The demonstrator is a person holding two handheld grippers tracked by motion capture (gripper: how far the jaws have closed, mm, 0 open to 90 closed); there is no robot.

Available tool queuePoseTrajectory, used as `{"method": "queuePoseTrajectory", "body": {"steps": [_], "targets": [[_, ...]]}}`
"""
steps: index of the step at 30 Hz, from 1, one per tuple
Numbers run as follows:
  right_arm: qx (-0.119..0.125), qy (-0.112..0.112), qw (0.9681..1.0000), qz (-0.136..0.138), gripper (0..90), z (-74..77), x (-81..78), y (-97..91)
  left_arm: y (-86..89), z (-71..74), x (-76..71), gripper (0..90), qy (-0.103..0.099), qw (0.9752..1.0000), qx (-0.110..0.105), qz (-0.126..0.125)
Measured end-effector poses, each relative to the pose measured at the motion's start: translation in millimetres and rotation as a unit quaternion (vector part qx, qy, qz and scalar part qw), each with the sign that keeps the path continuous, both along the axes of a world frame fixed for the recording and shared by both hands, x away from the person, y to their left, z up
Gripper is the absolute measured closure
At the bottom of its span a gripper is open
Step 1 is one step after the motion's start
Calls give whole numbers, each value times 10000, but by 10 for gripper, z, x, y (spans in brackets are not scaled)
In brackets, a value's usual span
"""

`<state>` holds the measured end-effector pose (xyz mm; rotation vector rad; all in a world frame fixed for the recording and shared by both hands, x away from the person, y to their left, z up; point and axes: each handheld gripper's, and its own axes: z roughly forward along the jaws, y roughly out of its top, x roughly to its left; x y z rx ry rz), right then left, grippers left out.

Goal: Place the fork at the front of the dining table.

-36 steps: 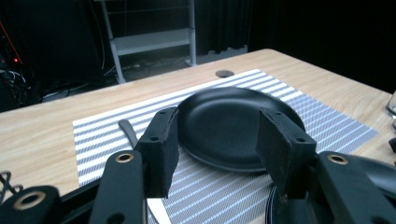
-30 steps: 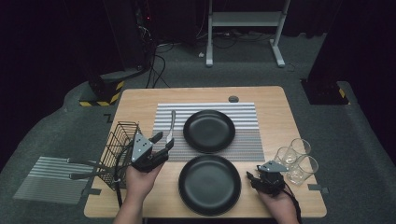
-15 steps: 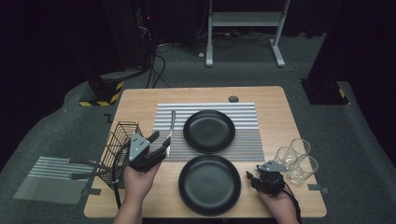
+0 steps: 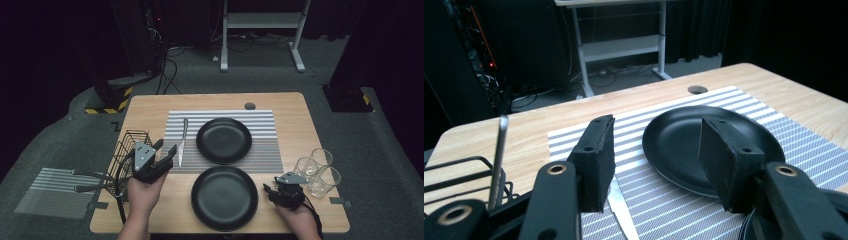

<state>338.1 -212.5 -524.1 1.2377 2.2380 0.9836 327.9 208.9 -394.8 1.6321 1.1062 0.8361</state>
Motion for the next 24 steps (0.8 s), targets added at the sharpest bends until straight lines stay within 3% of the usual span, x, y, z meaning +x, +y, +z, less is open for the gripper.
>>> {"method": "queuePoseTrajectory", "body": {"steps": [7, 9, 14, 16, 19, 24], "targets": [[-24, 3, 10000, 47, 440, 0, 3, 1, 39, 73, 19, 468, 18, 9998, 137, 114], [-20, 1, 10000, 54, 437, 0, 0, 0, 28, 82, 27, 469, -94, 9998, 69, 173], [-54, -50, 9999, 127, 429, -6, 1, -14, 88, 137, 40, 470, -60, 9998, 51, 209], [-43, -45, 9999, 127, 427, -7, 4, -13, 111, 165, 42, 468, -59, 9996, 157, 220], [35, 37, 10000, 77, 423, -2, 6, -4, 151, 189, 48, 466, -101, 9996, 100, 245], [-50, 20, 9999, 144, 422, 0, 9, -19, 205, 190, 84, 463, -136, 9994, 44, 303]]}}
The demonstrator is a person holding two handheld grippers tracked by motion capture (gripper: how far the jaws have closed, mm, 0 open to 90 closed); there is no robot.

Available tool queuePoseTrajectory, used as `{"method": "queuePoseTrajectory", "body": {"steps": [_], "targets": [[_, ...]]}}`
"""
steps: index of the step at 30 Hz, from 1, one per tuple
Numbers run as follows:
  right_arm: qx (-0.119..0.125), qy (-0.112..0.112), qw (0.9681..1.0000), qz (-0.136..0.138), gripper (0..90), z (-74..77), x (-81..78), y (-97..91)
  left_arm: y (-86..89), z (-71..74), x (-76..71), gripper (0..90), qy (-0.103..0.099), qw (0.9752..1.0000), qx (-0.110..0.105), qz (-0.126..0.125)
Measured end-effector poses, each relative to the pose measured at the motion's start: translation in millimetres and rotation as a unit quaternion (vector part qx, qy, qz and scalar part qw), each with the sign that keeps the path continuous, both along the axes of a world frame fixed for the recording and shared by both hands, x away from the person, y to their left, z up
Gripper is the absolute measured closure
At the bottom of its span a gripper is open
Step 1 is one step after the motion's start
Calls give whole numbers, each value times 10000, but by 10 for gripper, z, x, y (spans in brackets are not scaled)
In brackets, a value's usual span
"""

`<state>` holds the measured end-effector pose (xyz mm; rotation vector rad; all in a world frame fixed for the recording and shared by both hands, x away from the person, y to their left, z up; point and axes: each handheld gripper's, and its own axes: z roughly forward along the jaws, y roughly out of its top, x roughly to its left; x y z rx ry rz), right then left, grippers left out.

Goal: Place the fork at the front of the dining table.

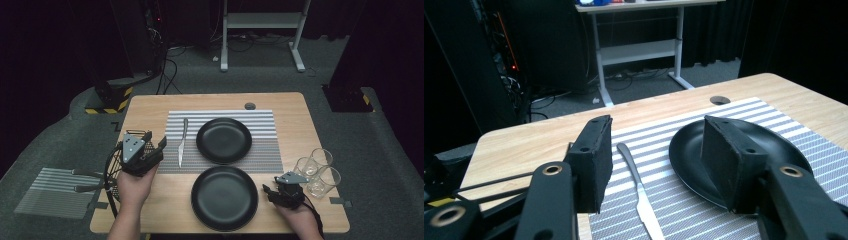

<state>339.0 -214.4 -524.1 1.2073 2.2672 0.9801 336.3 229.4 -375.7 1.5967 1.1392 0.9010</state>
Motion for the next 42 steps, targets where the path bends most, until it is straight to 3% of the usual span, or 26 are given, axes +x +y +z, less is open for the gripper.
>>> {"method": "queuePoseTrajectory", "body": {"steps": [3, 4, 13, 27, 31, 40, 42], "targets": [[-35, -70, 10000, 34, 423, -8, 8, -10, 17, 14, 15, 462, 22, 10000, 25, 6], [94, -3, 9999, -68, 423, 0, 2, 6, 23, 20, 20, 462, 12, 10000, 77, 22], [131, 32, 9998, -118, 423, 1, 1, 4, 92, 71, 70, 447, -13, 9998, 123, 153], [72, -45, 10000, -52, 423, -3, 17, -17, 214, 180, 183, 440, 5, 9997, 110, 221], [144, 41, 9998, -109, 424, 2, 10, -8, 246, 202, 209, 455, 12, 9998, 47, 213], [74, 32, 10000, -35, 424, 1, 12, -21, 300, 131, 277, 505, 269, 9991, 145, 282], [166, 39, 9998, -128, 424, 1, 9, -6, 300, 120, 289, 530, 316, 9990, 166, 274]]}}
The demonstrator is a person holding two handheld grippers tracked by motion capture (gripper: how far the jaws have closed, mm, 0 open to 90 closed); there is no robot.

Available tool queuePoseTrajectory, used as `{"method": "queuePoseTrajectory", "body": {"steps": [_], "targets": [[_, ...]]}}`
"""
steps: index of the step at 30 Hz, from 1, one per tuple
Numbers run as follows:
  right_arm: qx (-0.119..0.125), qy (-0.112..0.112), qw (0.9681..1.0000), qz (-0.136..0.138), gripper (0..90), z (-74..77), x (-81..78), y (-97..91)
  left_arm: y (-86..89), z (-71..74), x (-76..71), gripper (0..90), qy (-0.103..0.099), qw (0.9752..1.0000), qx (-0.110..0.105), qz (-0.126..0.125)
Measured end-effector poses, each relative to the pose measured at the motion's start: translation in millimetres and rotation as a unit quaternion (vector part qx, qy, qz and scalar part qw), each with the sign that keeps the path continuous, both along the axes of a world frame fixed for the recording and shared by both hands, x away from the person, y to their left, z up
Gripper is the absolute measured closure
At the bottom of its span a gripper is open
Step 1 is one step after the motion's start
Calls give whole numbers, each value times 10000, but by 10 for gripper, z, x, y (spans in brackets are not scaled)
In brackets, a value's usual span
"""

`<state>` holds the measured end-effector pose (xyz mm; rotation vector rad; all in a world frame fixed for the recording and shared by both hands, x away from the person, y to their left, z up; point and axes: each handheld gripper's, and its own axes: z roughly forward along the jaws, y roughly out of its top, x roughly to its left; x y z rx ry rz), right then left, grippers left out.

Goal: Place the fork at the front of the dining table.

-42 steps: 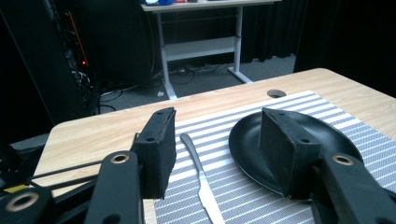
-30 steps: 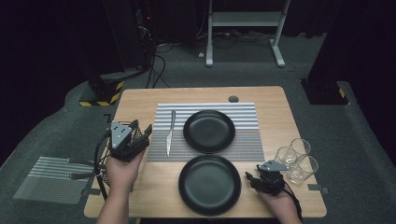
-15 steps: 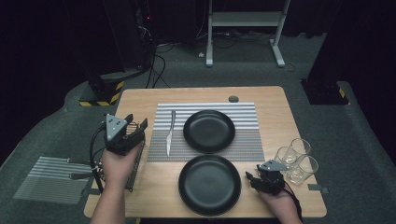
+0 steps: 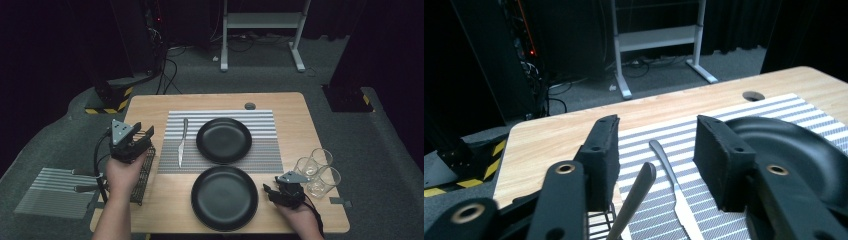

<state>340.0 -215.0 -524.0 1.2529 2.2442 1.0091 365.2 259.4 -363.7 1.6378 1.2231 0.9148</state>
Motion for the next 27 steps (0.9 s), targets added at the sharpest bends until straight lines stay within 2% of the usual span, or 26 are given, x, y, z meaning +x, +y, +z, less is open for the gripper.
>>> {"method": "queuePoseTrajectory", "body": {"steps": [1, 2, 4, 7, 8, 14, 18, 19, 20, 23, 26, 27], "targets": [[0, 0, 10000, 0, 424, 0, 0, 0, -18, -12, 11, 530, 7, 10000, -83, 44], [-3, 3, 10000, 9, 425, 0, 0, -2, -6, -14, 26, 538, 17, 10000, -5, 15], [0, -1, 10000, 1, 424, 0, 0, 0, 2, -20, 46, 574, 65, 9999, -96, 7], [-4, -2, 10000, 2, 426, 0, 0, 0, 8, -28, 58, 610, 28, 10000, -38, 8], [-6, -1, 10000, 3, 426, 0, 0, 0, -4, -39, 59, 620, -6, 10000, 49, 22], [-10, -3, 10000, -4, 428, 0, 0, 1, -9, -87, 95, 674, 130, 9999, 95, -11], [-7, 1, 10000, -7, 428, 0, 1, 0, 7, -122, 124, 696, 211, 9998, 22, -20], [-4, 1, 10000, -5, 428, 0, 2, -1, -7, -134, 125, 702, 232, 9997, -58, 27], [-6, 6, 10000, 3, 428, 0, 1, -2, 0, -134, 127, 708, 233, 9997, 56, -17], [-37, -16, 10000, 23, 428, 1, 8, -10, -15, -135, 126, 714, 227, 9997, 68, -4], [-36, -19, 10000, 23, 428, 1, 9, -10, -12, -152, 135, 724, 261, 9996, -41, 60], [-14, 3, 10000, 8, 428, 1, 6, -6, -2, -158, 143, 724, 238, 9997, 45, 34]]}}
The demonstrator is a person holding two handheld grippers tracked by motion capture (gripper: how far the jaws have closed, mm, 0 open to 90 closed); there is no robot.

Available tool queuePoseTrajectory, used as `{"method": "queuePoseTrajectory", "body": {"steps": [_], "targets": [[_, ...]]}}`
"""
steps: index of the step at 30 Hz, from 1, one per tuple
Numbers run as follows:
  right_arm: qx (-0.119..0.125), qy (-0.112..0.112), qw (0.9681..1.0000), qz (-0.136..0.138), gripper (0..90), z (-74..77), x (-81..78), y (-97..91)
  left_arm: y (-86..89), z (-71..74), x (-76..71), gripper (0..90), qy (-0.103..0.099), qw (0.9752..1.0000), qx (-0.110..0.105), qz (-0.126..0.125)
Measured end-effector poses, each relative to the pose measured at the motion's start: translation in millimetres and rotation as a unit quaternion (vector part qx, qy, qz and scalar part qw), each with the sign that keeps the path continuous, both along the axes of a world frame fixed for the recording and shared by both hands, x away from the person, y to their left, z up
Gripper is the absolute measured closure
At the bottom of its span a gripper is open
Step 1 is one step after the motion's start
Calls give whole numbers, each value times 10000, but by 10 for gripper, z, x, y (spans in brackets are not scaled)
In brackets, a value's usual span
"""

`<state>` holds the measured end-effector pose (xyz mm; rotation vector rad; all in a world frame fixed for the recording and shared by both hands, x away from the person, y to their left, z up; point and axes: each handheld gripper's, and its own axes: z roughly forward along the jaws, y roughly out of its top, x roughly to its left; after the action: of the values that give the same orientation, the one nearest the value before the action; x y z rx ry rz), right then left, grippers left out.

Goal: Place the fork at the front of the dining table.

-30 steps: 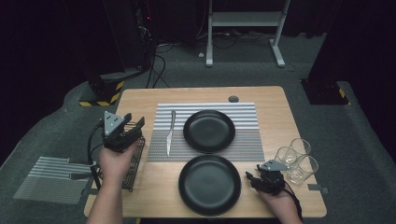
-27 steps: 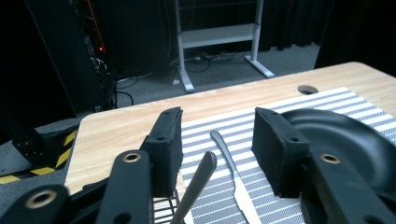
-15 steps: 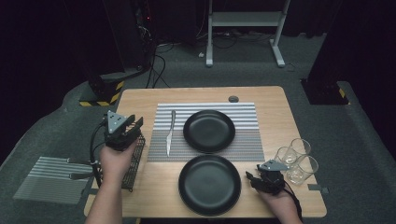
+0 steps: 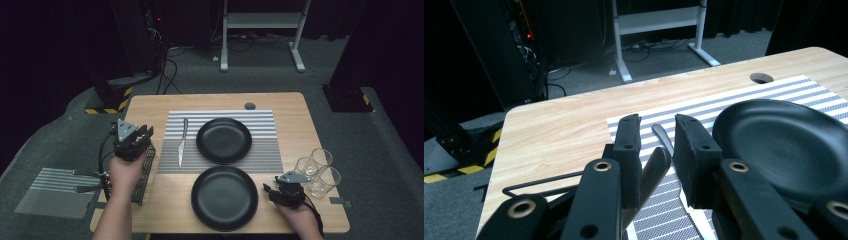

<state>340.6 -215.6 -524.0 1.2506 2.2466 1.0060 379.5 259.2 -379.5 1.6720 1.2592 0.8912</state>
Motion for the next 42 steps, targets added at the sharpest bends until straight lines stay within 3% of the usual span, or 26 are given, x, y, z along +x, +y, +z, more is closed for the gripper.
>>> {"method": "queuePoseTrajectory", "body": {"steps": [5, 8, 9, 10, 13, 16, 29, 42], "targets": [[11, 10, 10000, -6, 428, 0, -1, 1, 4, -10, -2, 739, 60, 10000, -29, 16], [42, 29, 10000, -24, 428, -1, -2, 5, -9, -23, 1, 744, 107, 9998, -162, 84], [39, 21, 10000, -23, 428, -1, 0, 4, 9, -18, 8, 744, 90, 9999, -59, 3], [44, 29, 10000, -27, 428, -1, -1, 5, -13, -24, 1, 744, 112, 9997, -205, 67], [14, 3, 10000, -7, 426, -1, 1, 0, 2, -23, 9, 746, 78, 10000, -34, 17], [-17, -20, 10000, 14, 426, 0, 5, -6, 2, -22, 5, 756, 94, 9999, -10, 39], [29, 12, 10000, -16, 425, -1, 0, 3, 13, -21, 9, 762, 133, 9999, 26, 7], [23, 3, 10000, -5, 424, -1, 3, -2, 27, -23, 10, 793, 83, 9999, -93, 25]]}}
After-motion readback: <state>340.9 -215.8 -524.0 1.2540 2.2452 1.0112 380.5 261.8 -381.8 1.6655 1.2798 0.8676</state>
